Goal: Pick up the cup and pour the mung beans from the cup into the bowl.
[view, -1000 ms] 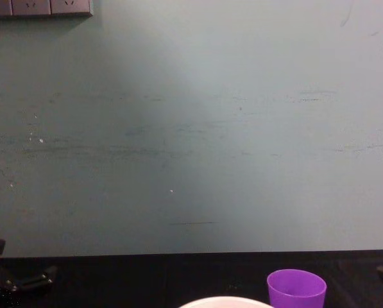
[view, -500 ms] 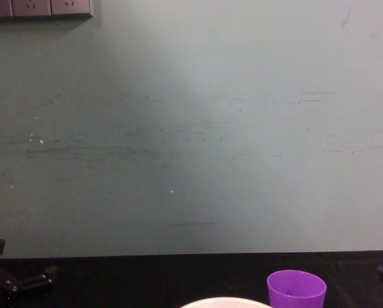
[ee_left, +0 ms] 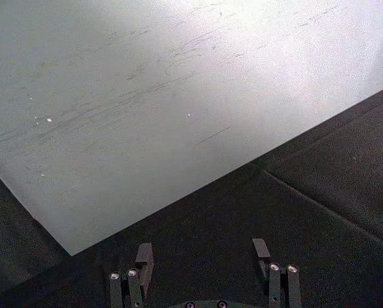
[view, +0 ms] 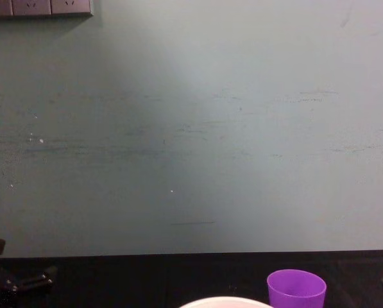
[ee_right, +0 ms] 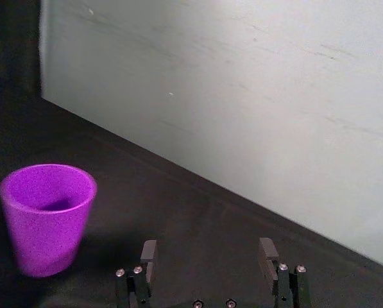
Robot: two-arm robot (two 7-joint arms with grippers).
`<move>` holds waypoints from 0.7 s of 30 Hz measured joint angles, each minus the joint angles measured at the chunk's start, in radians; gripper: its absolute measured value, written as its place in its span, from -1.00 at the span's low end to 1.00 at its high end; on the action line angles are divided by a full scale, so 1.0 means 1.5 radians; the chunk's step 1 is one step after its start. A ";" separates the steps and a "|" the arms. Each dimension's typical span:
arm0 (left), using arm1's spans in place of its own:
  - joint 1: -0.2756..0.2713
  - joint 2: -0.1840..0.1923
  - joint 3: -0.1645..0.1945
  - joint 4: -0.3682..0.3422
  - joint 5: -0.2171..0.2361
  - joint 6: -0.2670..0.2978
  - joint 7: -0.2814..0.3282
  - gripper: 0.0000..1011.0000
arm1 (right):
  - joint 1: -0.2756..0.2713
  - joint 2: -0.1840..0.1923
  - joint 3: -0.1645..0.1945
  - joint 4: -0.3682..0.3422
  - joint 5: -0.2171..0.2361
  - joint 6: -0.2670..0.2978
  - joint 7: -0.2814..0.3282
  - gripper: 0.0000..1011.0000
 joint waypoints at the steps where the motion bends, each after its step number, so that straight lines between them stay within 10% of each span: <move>1: 0.000 0.000 0.000 0.000 0.000 0.000 0.000 0.98 | -0.006 0.002 0.003 -0.003 0.008 -0.006 0.008 0.98; 13: 0.000 0.000 0.000 0.000 0.000 0.000 0.000 0.98 | -0.047 -0.016 0.018 0.024 0.157 -0.094 0.195 0.98; 21: 0.000 0.000 0.000 0.000 0.000 0.000 0.000 0.98 | -0.021 -0.045 0.003 0.060 0.176 -0.079 0.256 0.98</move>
